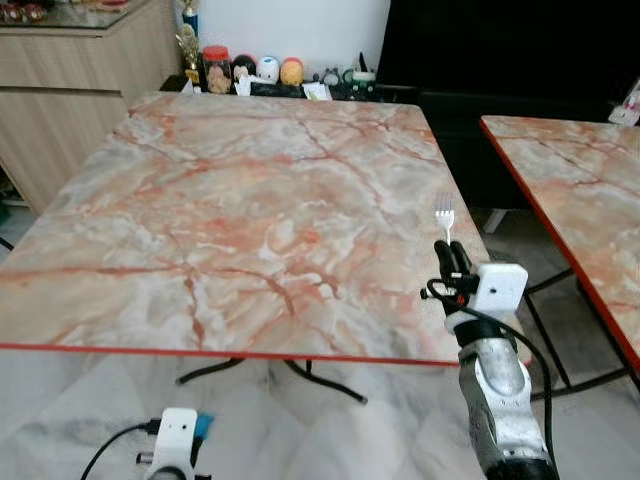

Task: Setting the table

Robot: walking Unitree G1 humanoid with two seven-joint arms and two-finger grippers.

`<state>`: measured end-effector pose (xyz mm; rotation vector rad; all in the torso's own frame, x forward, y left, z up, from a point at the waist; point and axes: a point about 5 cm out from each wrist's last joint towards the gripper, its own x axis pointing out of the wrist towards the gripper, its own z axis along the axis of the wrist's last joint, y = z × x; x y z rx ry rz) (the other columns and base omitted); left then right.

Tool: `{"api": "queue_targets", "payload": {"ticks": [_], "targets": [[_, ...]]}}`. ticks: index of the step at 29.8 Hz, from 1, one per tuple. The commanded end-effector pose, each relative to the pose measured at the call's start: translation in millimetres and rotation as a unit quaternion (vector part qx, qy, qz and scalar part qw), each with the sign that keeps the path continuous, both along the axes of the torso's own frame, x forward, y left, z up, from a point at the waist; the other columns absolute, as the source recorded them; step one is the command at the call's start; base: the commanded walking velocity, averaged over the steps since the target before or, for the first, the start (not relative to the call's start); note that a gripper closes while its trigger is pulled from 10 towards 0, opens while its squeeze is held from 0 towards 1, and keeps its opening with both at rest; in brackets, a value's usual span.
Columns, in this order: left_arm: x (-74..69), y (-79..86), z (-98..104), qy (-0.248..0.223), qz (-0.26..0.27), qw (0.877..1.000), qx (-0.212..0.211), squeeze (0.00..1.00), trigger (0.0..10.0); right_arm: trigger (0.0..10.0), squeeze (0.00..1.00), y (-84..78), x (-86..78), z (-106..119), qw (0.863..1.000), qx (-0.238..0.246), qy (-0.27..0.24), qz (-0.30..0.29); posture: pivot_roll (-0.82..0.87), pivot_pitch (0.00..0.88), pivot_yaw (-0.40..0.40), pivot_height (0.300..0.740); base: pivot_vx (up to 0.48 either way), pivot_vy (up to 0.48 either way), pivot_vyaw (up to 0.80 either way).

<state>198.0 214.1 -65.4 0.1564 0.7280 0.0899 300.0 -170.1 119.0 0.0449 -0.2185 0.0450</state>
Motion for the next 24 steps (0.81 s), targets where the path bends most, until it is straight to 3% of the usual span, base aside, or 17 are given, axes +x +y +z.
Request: {"api": "queue_targets", "payload": {"ticks": [1, 12, 24], "targets": [[-2.2, -5.0, -3, 0.008, -0.008, 1.000, 0.000, 0.00, 10.0, 10.0, 0.00, -4.3, 0.6, 8, 1.000, 0.004, -0.014, -0.011, 0.11, 0.000, -0.056, 0.740, 0.000, -0.472, 0.00], [-1.4, -5.4, -2, 0.007, -0.009, 1.000, 0.001, 0.00, 10.0, 10.0, 0.00, 1.0, 1.0, 20, 1.000, 0.002, -0.029, -0.010, 0.12, 0.000, -0.059, 0.740, 0.000, -0.472, 0.00], [0.2, -6.3, -1, 0.004, -0.008, 1.000, 0.000, 0.00, 10.0, 10.0, 0.00, -4.4, 2.6, 32, 0.999, 0.002, -0.045, -0.025, 0.11, 0.000, -0.054, 0.740, 0.000, -0.472, 0.00]]}}
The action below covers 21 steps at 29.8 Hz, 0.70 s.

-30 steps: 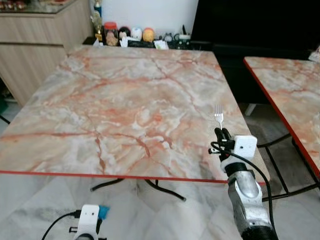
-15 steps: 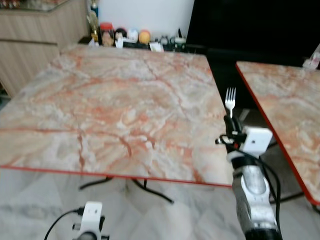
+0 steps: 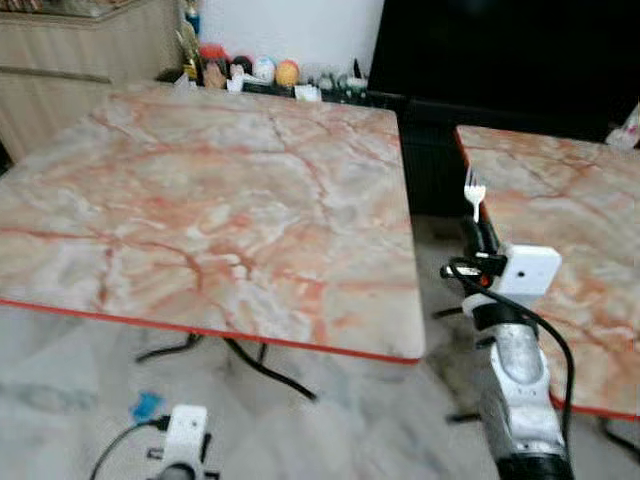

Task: Setting the table

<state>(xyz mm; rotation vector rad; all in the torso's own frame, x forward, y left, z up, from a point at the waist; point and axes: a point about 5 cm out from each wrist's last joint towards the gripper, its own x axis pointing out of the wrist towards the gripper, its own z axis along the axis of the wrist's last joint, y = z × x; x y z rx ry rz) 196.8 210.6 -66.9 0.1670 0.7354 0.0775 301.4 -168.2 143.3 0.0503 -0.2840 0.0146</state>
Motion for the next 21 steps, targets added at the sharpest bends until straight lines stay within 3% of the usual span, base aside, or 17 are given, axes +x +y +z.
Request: {"api": "queue_targets", "payload": {"ticks": [1, 21], "targets": [[1.7, -2.8, 0.2, 0.000, -0.001, 1.000, -0.003, 0.00, 10.0, 10.0, 0.00, -6.1, 2.7, 9.3, 1.000, -0.002, -0.014, -0.010, 0.10, 0.000, -0.053, 0.740, 0.000, -0.472, 0.00], [0.5, -0.2, 0.2, 0.001, -0.004, 1.000, 0.001, 0.00, 10.0, 10.0, 0.00, -3.0, 5.2, 19.2, 0.999, 0.000, -0.031, -0.014, 0.10, 0.000, -0.040, 0.740, 0.000, -0.472, 0.00]]}}
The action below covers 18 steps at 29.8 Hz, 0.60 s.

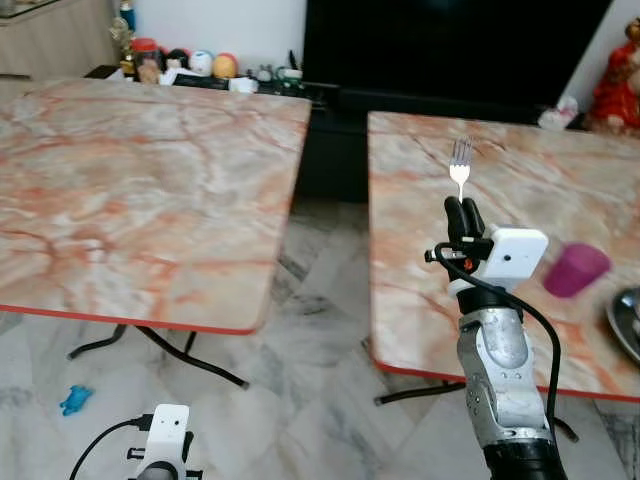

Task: Setting the table

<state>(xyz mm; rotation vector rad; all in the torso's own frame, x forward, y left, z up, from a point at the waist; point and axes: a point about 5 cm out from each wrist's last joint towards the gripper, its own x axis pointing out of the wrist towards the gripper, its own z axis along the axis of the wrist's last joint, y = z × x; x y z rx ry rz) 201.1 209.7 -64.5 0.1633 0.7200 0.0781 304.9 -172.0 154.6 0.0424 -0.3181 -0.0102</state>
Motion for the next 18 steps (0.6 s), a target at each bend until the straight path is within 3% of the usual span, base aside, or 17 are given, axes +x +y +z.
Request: {"api": "queue_targets", "payload": {"ticks": [1, 18], "targets": [[-4.4, 0.7, -2.5, 0.009, -0.005, 1.000, 0.003, 0.00, 10.0, 10.0, 0.00, 1.5, 2.4, 9.5, 1.000, 0.002, -0.017, -0.001, 0.09, 0.000, -0.041, 0.740, 0.000, -0.472, 0.00], [-6.8, 1.1, -3.6, 0.013, -0.014, 1.000, 0.005, 0.00, 10.0, 10.0, 0.00, -4.1, 0.0, 12.9, 1.000, -0.001, -0.027, -0.011, 0.09, 0.000, -0.034, 0.740, 0.000, -0.472, 0.00]]}}
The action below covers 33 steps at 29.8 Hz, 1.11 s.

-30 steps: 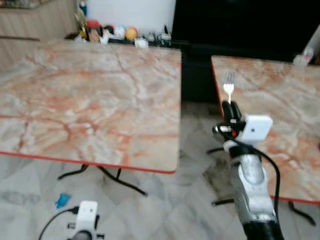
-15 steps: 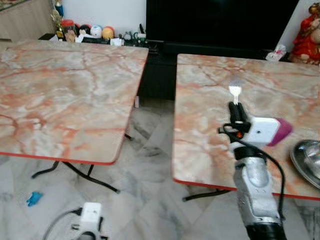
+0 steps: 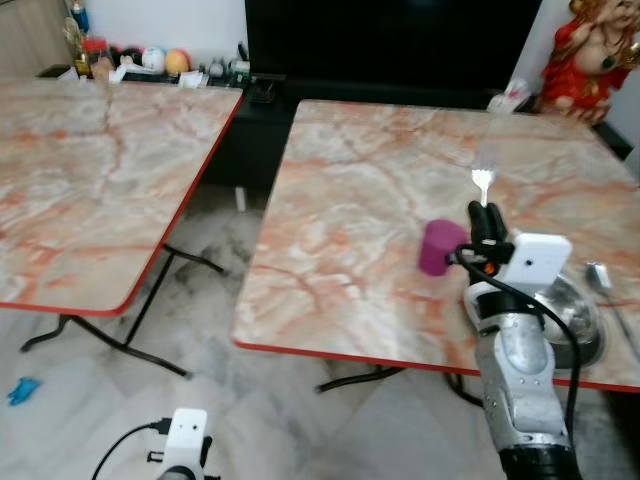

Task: Setting the table

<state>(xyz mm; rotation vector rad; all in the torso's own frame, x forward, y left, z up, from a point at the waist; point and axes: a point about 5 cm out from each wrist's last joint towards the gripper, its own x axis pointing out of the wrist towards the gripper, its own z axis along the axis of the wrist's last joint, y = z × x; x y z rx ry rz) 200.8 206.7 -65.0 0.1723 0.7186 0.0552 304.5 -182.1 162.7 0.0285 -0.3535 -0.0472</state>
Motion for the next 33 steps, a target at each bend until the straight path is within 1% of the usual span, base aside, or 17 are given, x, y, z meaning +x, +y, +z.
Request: {"api": "queue_targets", "payload": {"ticks": [1, 5, 7, 9, 18, 19, 24, 25, 30, 33], "targets": [[-6.3, 4.2, -3, 0.012, -0.002, 1.000, 0.005, 0.00, 10.0, 10.0, 0.00, 5.6, 0.2, 5, 1.000, 0.002, -0.010, 0.008, 0.09, 0.000, -0.034, 0.740, 0.000, -0.472, 0.00], [-4.0, 6.7, -1, 0.010, -0.006, 1.000, 0.008, 0.00, 10.0, 10.0, 0.00, 4.1, 0.2, 3, 1.000, 0.002, -0.008, 0.001, 0.10, 0.000, -0.019, 0.740, 0.000, -0.472, 0.00], [-1.3, 12.2, 1, 0.008, -0.010, 1.000, 0.014, 0.00, 10.0, 10.0, 0.00, 2.2, -0.3, 1, 1.000, 0.005, -0.008, -0.012, 0.10, 0.000, 0.002, 0.740, 0.000, -0.472, 0.00], [-0.7, 13.8, 2, 0.008, -0.010, 1.000, 0.015, 0.00, 10.0, 10.0, 0.00, 2.0, -0.5, 1, 1.000, 0.007, -0.008, -0.015, 0.10, 0.000, 0.009, 0.740, 0.000, -0.472, 0.00], [2.9, 15.7, 4, 0.006, -0.017, 1.000, 0.020, 0.00, 10.0, 10.0, 0.00, -3.1, -5.5, 2, 1.000, 0.007, -0.011, -0.028, 0.08, 0.000, 0.025, 0.740, 0.000, -0.416, 0.00], [4.3, 15.5, 5, 0.005, -0.014, 1.000, 0.022, 0.00, 10.0, 10.0, 0.00, -5.7, -6.1, 2, 0.999, 0.006, -0.011, -0.033, 0.08, 0.000, 0.023, 0.740, 0.000, 0.000, 0.00], [3.6, 16.7, 5, 0.004, -0.006, 1.000, 0.018, 0.00, 10.0, 10.0, 0.00, -5.7, -4.0, 3, 0.999, 0.004, -0.011, -0.033, 0.08, 0.000, 0.010, 0.740, 0.000, 0.000, 0.00], [0.8, 18.6, 4, 0.007, 0.000, 1.000, 0.015, 0.00, 10.0, 10.0, 0.00, -5.0, -1.8, 4, 0.999, 0.003, -0.012, -0.031, 0.09, 0.000, 0.008, 0.740, 0.000, 0.000, 0.00], [-2.0, 19.9, 2, 0.011, 0.006, 1.000, 0.013, 0.00, 10.0, 10.0, 0.00, -5.4, -0.2, 6, 0.999, 0.003, -0.013, -0.032, 0.09, 0.000, 0.005, 0.740, 0.000, 0.000, 0.00], [-4.0, 20.4, 1, 0.015, 0.009, 1.000, 0.010, 0.00, 10.0, 10.0, 0.00, -9.1, 0.5, 7, 0.999, 0.001, -0.013, -0.039, 0.09, 0.000, 0.003, 0.740, 0.000, 0.000, 0.00]]}}
